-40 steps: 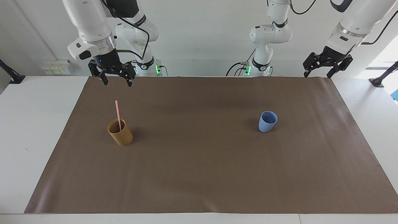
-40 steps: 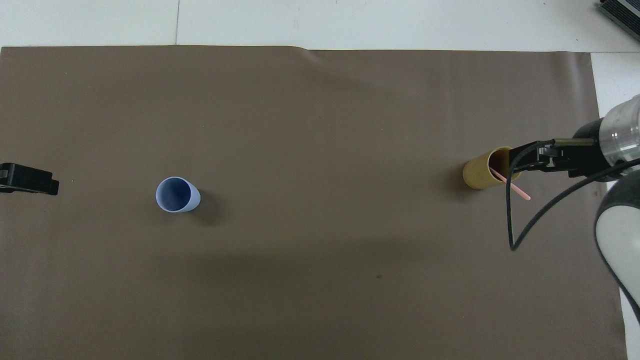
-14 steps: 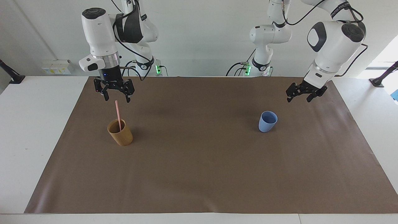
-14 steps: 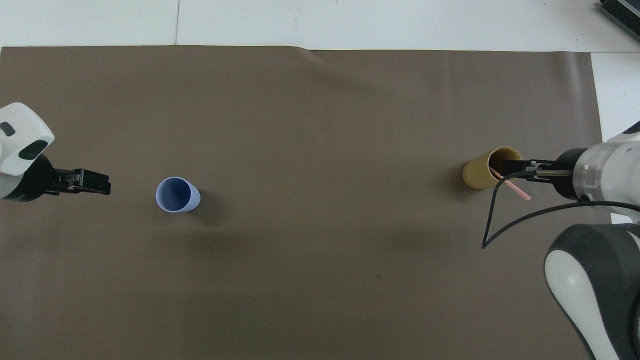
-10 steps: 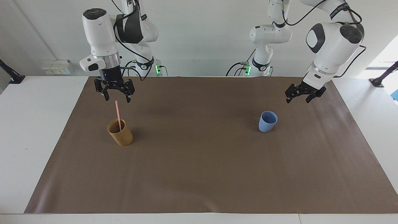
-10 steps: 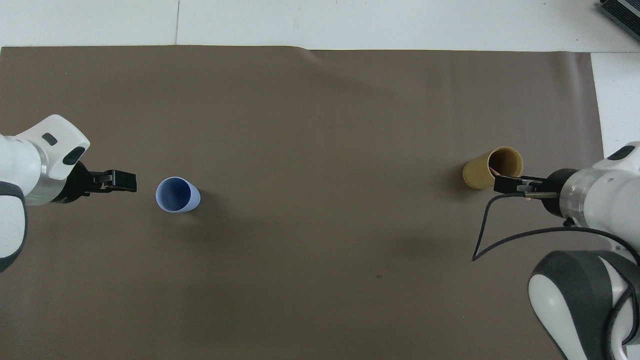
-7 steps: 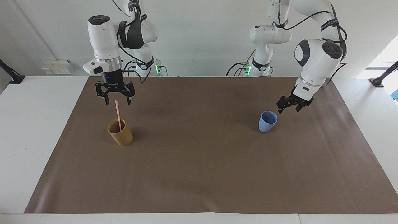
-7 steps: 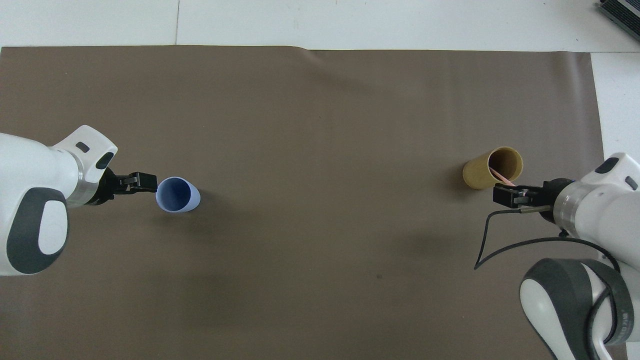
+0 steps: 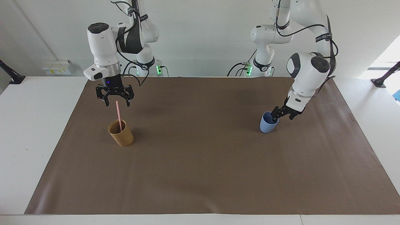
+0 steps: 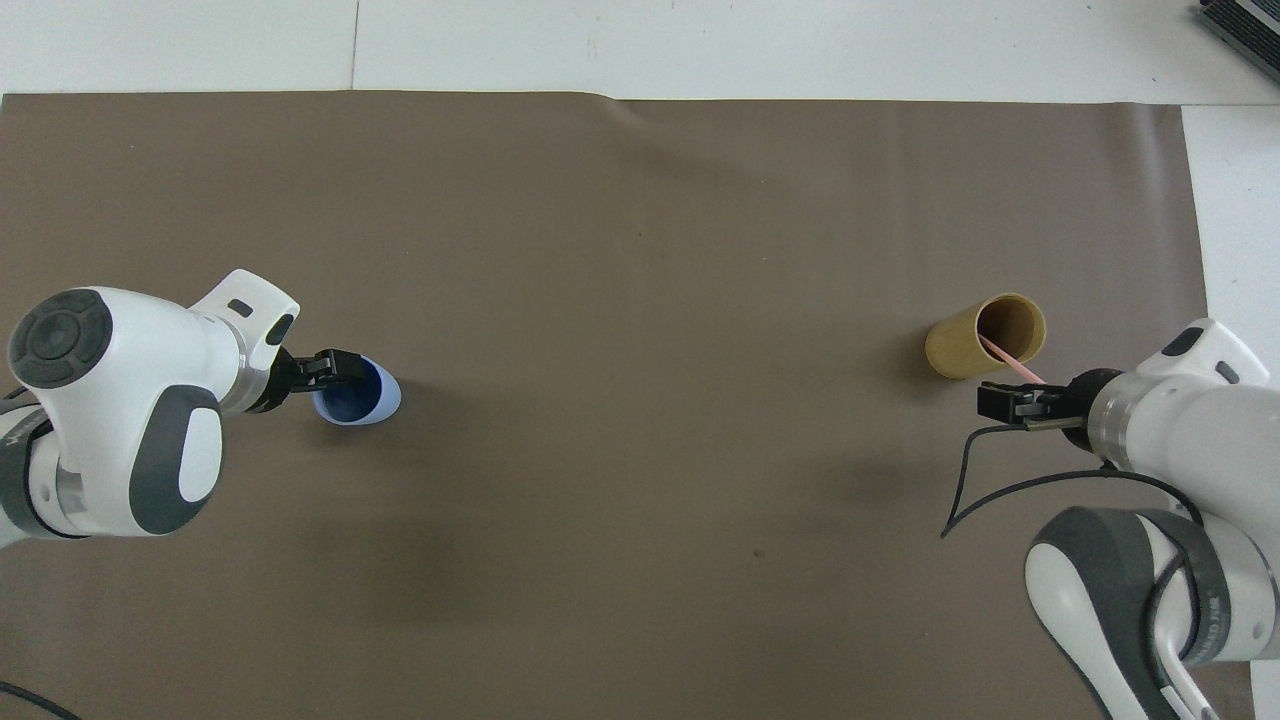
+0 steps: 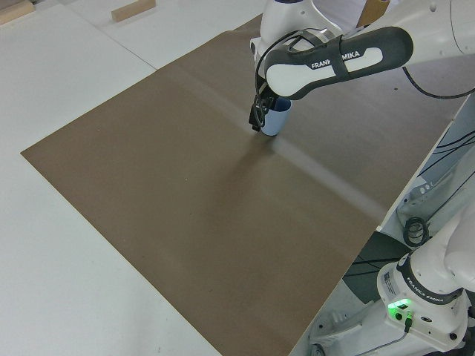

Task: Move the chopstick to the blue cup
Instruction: 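Close the left gripper around the blue cup, then carry the blue cup inward with the left gripper while the right gripper pulls the stick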

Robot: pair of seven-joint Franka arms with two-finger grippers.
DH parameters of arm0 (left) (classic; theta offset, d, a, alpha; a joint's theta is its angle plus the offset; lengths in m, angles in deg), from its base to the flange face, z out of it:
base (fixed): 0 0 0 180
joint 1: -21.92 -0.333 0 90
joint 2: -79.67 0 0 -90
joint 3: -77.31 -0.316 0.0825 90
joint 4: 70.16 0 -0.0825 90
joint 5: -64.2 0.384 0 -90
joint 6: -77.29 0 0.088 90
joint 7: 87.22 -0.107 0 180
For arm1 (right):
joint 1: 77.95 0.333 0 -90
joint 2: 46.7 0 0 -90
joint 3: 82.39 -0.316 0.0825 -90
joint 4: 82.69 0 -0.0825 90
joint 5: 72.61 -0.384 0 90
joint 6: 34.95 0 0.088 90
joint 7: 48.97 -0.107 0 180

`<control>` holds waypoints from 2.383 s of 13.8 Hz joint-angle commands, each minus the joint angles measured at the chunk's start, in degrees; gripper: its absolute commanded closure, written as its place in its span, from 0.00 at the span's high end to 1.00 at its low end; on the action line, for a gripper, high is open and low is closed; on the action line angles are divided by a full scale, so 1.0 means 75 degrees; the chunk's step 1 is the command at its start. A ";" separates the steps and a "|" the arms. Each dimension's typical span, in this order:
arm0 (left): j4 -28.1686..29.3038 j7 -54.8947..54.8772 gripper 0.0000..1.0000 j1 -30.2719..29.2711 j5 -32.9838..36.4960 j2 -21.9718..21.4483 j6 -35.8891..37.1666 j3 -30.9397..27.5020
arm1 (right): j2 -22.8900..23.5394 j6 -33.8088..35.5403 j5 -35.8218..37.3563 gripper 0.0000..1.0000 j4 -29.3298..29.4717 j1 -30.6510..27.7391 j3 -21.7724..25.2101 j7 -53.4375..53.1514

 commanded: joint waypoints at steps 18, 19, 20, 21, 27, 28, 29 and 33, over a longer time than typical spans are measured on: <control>-0.3315 0.0676 0.00 0.0901 0.0052 0.0007 0.3229 0.0006 | 0.0140 0.0143 -0.0017 0.16 0.0287 -0.0226 -0.0049 0.0744; -0.3328 0.1157 0.00 0.1229 0.0064 0.0042 0.3160 0.0018 | 0.0129 0.0154 -0.0017 0.15 0.0299 -0.0226 -0.0049 0.0744; -0.3305 0.1312 0.00 0.1546 0.0052 0.0042 0.3136 0.0018 | 0.0128 0.0154 -0.0017 0.12 0.0299 -0.0226 -0.0049 0.0744; -0.3305 0.1360 0.00 0.1839 0.0052 0.0042 0.3124 0.0018 | 0.0128 0.0154 -0.0017 0.06 0.0299 -0.0226 -0.0049 0.0744; -0.3434 0.3340 0.00 0.3575 0.0204 0.1388 0.1755 0.0018 | 0.0140 0.0340 -0.0052 0.00 0.0474 -0.0238 -0.0037 0.0732; -0.3434 0.3446 0.00 0.3773 0.0146 0.1506 0.1660 0.0029 | 0.0140 0.0585 -0.0052 0.00 0.0637 -0.0238 -0.0037 0.0709; -0.3376 0.3574 0.00 0.3903 0.0123 0.1507 0.1451 0.0029 | 0.0129 0.0971 -0.0052 0.00 0.0859 -0.0226 -0.0037 0.0674; -0.3445 0.4161 0.00 0.4407 0.0122 0.2255 0.0629 0.0029 | 0.0198 0.2365 -0.0064 0.00 0.1902 -0.0214 -0.0037 0.0650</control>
